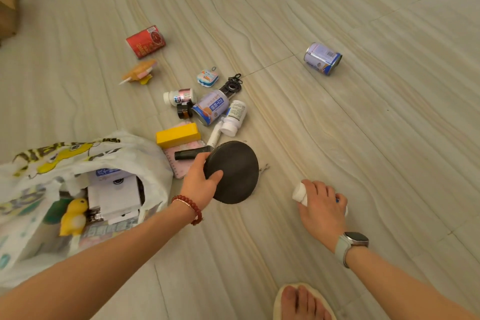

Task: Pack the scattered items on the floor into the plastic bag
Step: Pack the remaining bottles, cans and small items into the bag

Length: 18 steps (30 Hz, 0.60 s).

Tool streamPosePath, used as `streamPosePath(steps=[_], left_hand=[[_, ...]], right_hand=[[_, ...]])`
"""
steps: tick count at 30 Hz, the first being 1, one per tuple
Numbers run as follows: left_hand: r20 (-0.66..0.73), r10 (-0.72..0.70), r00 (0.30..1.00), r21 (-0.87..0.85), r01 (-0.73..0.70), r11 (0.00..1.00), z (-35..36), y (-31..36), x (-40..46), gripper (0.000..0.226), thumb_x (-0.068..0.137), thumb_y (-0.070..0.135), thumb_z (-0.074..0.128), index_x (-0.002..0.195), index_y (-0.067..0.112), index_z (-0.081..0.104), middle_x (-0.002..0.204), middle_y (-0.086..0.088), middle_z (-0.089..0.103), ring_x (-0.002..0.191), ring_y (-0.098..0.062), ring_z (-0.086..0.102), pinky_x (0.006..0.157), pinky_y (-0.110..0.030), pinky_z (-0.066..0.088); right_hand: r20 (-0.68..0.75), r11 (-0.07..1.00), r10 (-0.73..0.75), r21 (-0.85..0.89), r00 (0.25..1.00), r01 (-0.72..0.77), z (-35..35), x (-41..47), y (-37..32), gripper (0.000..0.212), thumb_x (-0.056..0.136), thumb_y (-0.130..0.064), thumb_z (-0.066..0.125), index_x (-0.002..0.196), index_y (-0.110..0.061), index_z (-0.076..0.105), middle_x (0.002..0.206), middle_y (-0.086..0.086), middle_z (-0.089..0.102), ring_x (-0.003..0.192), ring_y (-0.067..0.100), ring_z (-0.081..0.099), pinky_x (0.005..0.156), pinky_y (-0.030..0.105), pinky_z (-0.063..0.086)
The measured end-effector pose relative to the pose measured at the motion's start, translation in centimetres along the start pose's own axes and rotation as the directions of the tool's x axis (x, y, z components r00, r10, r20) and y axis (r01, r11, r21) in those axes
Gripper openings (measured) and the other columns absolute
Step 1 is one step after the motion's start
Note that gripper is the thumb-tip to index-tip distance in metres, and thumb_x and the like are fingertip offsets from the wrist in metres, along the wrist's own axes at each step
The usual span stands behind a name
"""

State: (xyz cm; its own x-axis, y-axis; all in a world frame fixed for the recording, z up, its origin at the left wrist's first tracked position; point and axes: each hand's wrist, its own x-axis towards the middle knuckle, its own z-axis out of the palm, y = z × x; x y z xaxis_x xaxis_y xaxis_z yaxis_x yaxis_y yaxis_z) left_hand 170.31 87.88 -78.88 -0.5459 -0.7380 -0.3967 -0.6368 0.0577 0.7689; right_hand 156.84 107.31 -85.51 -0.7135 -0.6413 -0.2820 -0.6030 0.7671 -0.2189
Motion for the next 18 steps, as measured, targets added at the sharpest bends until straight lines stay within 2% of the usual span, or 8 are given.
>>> streamPosePath(steps=[2,4,7,9,11,13,15,18], left_hand=[[-0.021,0.062,0.998,-0.052,-0.063,0.997,-3.1,0.1,-1.2,0.038,0.088,0.005,0.054,0.124,0.008,0.044,0.114,-0.008,0.053,0.104,-0.02,0.05,0.093,-0.035,0.044],[-0.019,0.141,0.99,-0.07,-0.142,0.987,-6.2,0.0,-2.3,0.032,0.089,0.007,0.053,0.119,0.014,0.047,0.111,-0.005,0.054,0.102,-0.019,0.052,0.09,-0.032,0.046],[-0.069,0.159,0.985,-0.088,-0.165,0.982,-10.9,-1.0,-3.9,0.023,0.091,0.012,0.051,0.111,0.022,0.048,0.107,-0.004,0.057,0.098,-0.017,0.055,0.085,-0.028,0.049],[-0.11,0.11,0.988,-0.087,-0.119,0.989,-14.0,-2.5,-4.9,0.021,0.09,0.017,0.053,0.11,0.024,0.05,0.11,-0.006,0.058,0.102,-0.019,0.055,0.091,-0.032,0.046],[-0.125,0.023,0.992,-0.091,-0.035,0.995,-16.8,-4.9,-5.9,0.02,0.089,0.022,0.056,0.108,0.026,0.052,0.112,-0.007,0.059,0.104,-0.021,0.056,0.091,-0.034,0.045],[-0.141,-0.091,0.986,-0.095,0.078,0.992,-18.8,-7.5,-6.8,0.017,0.09,0.02,0.054,0.105,0.028,0.054,0.111,-0.009,0.061,0.101,-0.023,0.057,0.087,-0.034,0.045],[-0.182,-0.21,0.961,-0.084,0.198,0.977,-20.1,-10.1,-7.3,0.021,0.091,0.02,0.052,0.111,0.025,0.055,0.114,-0.011,0.06,0.099,-0.024,0.057,0.087,-0.034,0.046],[-0.266,-0.306,0.914,-0.068,0.299,0.952,-20.8,-13.2,-7.6,0.032,0.091,0.019,0.051,0.123,0.014,0.052,0.121,-0.012,0.057,0.107,-0.028,0.054,0.094,-0.038,0.043]], right_hand=[[-0.04,0.991,-0.025,0.128,0.999,0.03,-0.7,-0.1,-2.4,0.046,0.087,-0.028,0.053,0.131,-0.019,0.04,0.128,0.004,0.047,0.115,0.027,0.044,0.094,0.039,0.029],[-0.06,0.938,-0.058,0.339,0.997,0.074,-1.7,0.1,-5.2,0.043,0.084,-0.025,0.06,0.123,-0.015,0.047,0.118,0.007,0.052,0.108,0.029,0.049,0.088,0.037,0.037],[-0.067,0.719,-0.123,0.682,0.99,0.136,-3.5,0.0,-10.6,0.027,0.082,-0.018,0.064,0.104,-0.021,0.049,0.105,0.002,0.05,0.096,0.021,0.052,0.08,0.025,0.037],[-0.105,0.621,-0.178,0.759,0.978,0.195,-4.6,-0.2,-14.1,0.027,0.081,-0.014,0.066,0.093,-0.027,0.046,0.101,0.002,0.047,0.091,0.018,0.05,0.079,0.02,0.034],[-0.117,0.574,-0.268,0.778,0.956,0.256,-5.4,-0.6,-17.4,0.028,0.08,-0.014,0.067,0.092,-0.029,0.047,0.099,0.0,0.047,0.09,0.016,0.05,0.079,0.023,0.037],[-0.112,0.56,-0.423,0.748,0.899,0.357,-6.2,-0.9,-20.4,0.031,0.078,-0.018,0.069,0.098,-0.028,0.048,0.099,-0.006,0.049,0.093,0.012,0.051,0.081,0.024,0.042],[-0.076,0.579,-0.585,0.659,0.808,0.481,-6.7,-1.1,-23.3,0.033,0.077,-0.025,0.069,0.103,-0.028,0.048,0.099,-0.011,0.048,0.095,0.008,0.049,0.082,0.021,0.04],[-0.001,0.565,-0.774,0.451,0.634,0.691,-6.9,-1.4,-27.4,0.039,0.078,-0.034,0.066,0.111,-0.02,0.05,0.107,-0.005,0.049,0.099,0.01,0.047,0.084,0.025,0.038]])
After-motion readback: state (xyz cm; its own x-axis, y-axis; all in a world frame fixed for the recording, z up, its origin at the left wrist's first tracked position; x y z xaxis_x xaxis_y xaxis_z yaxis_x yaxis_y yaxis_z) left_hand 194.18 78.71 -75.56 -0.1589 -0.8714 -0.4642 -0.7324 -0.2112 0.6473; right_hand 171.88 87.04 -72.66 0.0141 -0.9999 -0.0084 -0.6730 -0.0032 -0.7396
